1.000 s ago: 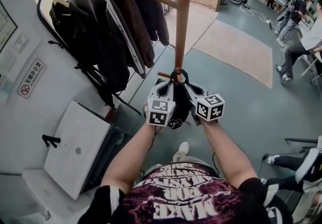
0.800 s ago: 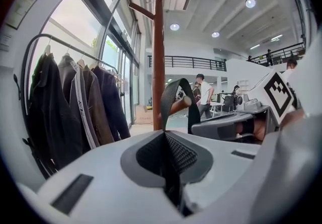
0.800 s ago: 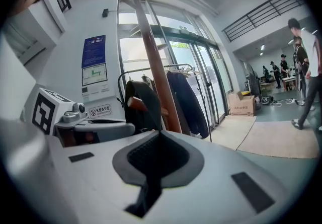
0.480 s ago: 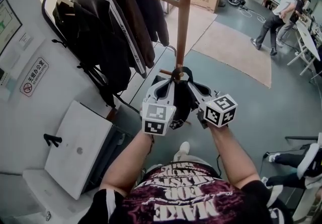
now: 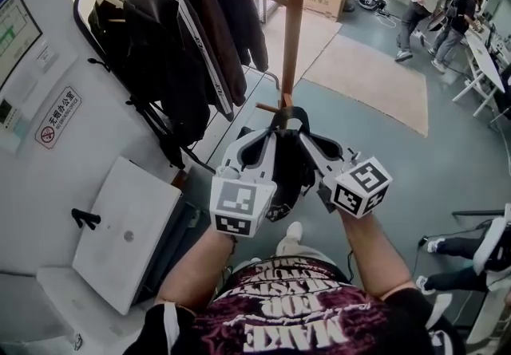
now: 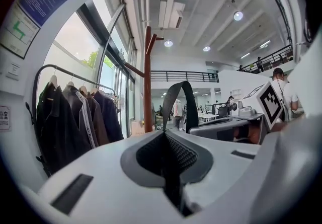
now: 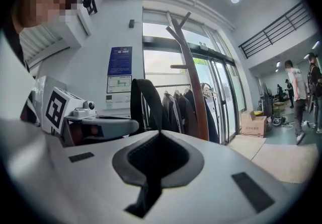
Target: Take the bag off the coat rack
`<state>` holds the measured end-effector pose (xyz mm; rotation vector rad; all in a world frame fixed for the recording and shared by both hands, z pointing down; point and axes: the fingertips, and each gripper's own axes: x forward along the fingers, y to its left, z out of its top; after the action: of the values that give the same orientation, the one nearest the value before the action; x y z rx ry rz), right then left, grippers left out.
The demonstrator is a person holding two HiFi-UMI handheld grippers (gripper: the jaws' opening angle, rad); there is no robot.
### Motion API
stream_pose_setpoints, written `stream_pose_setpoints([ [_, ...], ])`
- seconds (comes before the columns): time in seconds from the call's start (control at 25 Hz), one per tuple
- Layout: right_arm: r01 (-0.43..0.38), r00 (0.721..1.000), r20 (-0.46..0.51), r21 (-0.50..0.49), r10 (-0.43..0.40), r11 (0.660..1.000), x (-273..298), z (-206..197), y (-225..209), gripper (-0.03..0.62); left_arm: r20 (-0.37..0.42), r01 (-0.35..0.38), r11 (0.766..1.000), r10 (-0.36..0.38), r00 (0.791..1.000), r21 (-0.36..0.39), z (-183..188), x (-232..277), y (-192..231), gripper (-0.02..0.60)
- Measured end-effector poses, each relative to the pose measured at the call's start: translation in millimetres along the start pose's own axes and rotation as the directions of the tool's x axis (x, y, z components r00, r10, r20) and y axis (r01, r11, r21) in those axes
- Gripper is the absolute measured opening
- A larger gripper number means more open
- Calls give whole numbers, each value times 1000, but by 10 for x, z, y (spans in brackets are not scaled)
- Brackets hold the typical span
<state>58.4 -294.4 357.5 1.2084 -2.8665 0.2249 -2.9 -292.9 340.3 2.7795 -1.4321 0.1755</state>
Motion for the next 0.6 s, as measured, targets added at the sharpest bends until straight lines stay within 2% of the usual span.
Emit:
stream_pose_setpoints([
  [0.6, 9, 1000, 27, -21, -9, 1000, -448, 115, 685, 9, 48, 42, 999, -41, 998, -16, 152, -754, -301, 8],
])
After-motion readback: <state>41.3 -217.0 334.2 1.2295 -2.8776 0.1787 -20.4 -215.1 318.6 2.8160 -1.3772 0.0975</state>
